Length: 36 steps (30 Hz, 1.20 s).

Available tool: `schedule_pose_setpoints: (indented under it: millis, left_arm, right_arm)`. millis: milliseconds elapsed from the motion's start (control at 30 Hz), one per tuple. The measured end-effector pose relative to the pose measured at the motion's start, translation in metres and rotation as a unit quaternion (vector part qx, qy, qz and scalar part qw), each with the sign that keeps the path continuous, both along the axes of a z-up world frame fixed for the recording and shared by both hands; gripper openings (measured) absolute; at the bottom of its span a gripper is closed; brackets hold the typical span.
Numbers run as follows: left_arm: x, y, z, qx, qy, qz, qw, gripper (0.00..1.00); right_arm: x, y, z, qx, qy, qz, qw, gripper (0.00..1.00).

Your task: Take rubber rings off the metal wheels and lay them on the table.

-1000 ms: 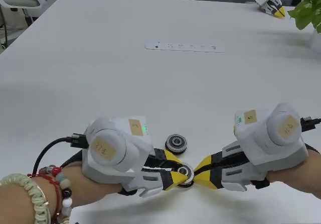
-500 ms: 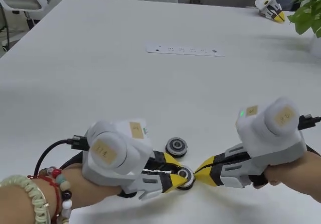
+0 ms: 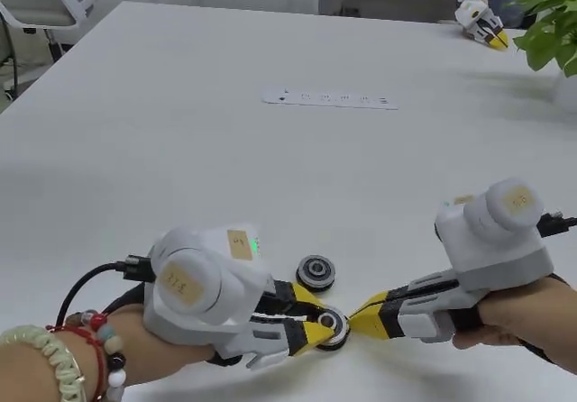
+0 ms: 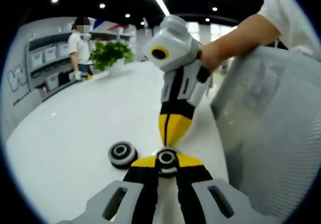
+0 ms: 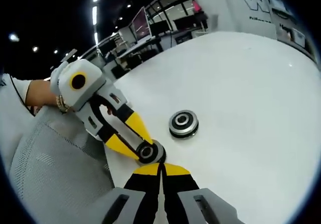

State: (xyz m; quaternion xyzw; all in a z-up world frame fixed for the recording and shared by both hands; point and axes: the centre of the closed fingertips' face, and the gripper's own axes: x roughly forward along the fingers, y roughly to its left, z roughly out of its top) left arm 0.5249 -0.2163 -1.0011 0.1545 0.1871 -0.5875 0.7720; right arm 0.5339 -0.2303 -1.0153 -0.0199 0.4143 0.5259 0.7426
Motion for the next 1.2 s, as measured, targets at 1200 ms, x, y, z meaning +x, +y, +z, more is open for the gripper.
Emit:
schedule_pose_setpoints:
  millis: [1200]
  left_arm:
    - [0.000,0.000,0.001,0.005,-0.001,0.001,1.0000,0.13]
  right_arm:
    - [-0.007,0.011,0.012,0.045,0.117,-0.093,0.9877,0.00]
